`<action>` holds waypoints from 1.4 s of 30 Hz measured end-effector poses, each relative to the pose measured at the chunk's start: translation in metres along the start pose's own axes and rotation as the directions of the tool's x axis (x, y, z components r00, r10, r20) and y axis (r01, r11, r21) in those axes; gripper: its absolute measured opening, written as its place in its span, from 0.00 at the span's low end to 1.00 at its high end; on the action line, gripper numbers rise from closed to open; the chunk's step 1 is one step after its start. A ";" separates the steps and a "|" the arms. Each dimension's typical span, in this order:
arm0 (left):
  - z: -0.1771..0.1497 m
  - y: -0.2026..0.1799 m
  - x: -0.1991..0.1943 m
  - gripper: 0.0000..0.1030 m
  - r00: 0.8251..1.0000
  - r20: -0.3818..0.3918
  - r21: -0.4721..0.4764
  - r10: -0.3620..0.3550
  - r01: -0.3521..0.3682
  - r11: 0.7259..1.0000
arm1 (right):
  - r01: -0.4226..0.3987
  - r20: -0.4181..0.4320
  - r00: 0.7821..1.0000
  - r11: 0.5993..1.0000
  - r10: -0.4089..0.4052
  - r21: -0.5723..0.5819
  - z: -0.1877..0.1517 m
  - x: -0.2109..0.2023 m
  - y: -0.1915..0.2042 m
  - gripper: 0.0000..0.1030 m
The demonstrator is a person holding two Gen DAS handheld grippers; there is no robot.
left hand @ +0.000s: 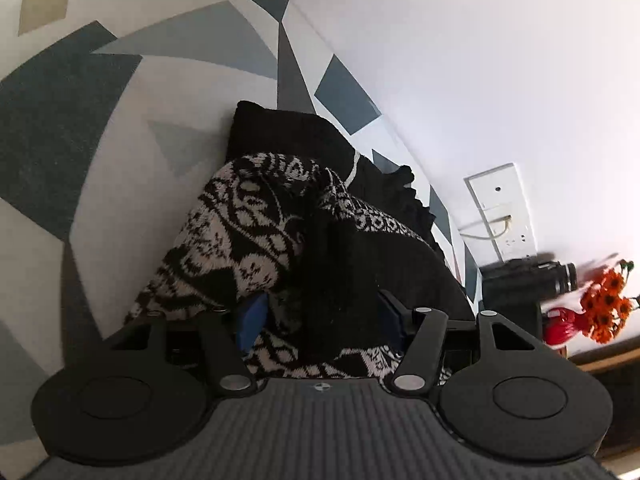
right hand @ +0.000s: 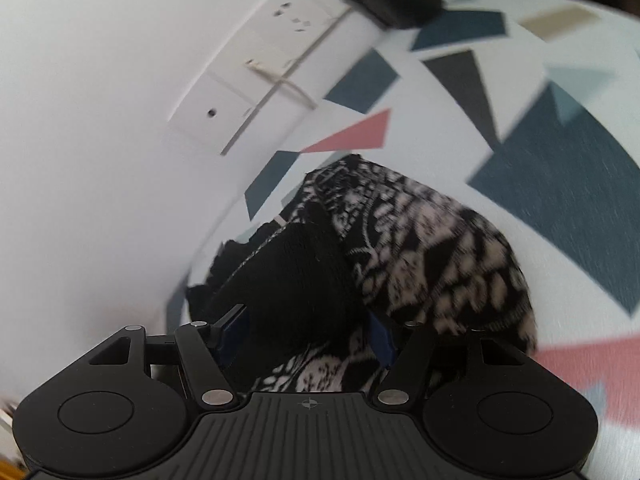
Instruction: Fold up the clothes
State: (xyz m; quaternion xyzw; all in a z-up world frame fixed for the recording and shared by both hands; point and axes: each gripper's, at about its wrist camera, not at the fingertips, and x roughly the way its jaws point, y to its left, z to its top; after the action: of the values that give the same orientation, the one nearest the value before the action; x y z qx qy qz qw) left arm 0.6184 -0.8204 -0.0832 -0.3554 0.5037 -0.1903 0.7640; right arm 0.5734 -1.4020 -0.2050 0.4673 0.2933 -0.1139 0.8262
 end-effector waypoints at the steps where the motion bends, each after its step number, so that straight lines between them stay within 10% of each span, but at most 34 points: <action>1: -0.001 -0.003 0.001 0.64 1.000 0.000 0.005 0.006 -0.006 1.000 | -0.001 -0.004 1.000 1.000 0.001 -0.003 0.002 0.004 0.001 0.54; 3: -0.005 -0.010 0.002 0.53 1.000 -0.015 0.022 0.008 -0.007 1.000 | -0.014 -0.017 1.000 1.000 0.014 0.008 0.006 0.009 0.002 0.40; 5: -0.010 -0.010 0.003 0.09 0.999 -0.038 -0.006 -0.012 0.012 1.000 | -0.035 -0.027 0.999 0.999 0.036 0.039 0.011 0.010 -0.001 0.21; 15: 0.022 -0.060 -0.030 0.07 0.974 0.224 0.067 -0.022 0.008 0.998 | -0.176 0.008 0.984 0.984 0.176 -0.019 0.049 0.001 0.017 0.11; 24: 0.103 -0.091 0.035 0.06 0.937 0.345 0.134 0.058 -0.110 0.985 | -0.194 0.036 0.980 0.981 0.194 -0.019 0.115 0.081 0.055 0.06; 27: 0.129 -0.068 0.084 0.10 0.959 0.271 0.130 0.081 -0.120 0.984 | -0.156 0.031 0.988 0.986 0.154 0.059 0.134 0.117 0.044 0.10; 29: 0.134 -0.063 0.106 0.34 0.941 0.250 0.173 0.226 -0.273 0.946 | -0.088 0.008 0.996 0.995 0.088 0.049 0.136 0.137 0.037 0.25; 34: 0.132 -0.074 0.091 0.65 0.926 0.297 0.315 0.235 -0.327 0.891 | -0.035 0.004 0.999 0.997 0.035 -0.064 0.132 0.128 0.039 0.53; 39: 0.104 -0.073 0.051 0.71 0.926 0.282 0.416 0.250 -0.353 0.838 | -0.065 0.042 0.997 0.991 0.070 -0.120 0.118 0.074 0.035 0.71; 42: 0.071 -0.060 0.033 0.71 0.923 0.232 0.439 0.307 -0.381 0.814 | -0.114 -0.008 0.993 0.993 0.115 0.034 0.095 0.046 0.016 0.76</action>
State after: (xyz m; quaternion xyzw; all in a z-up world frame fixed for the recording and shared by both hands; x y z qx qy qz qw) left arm 0.7003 -0.8573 -0.0431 -0.0728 0.4381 -0.1393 0.8851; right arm 0.6532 -1.4696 -0.1835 0.4978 0.2682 -0.0688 0.8219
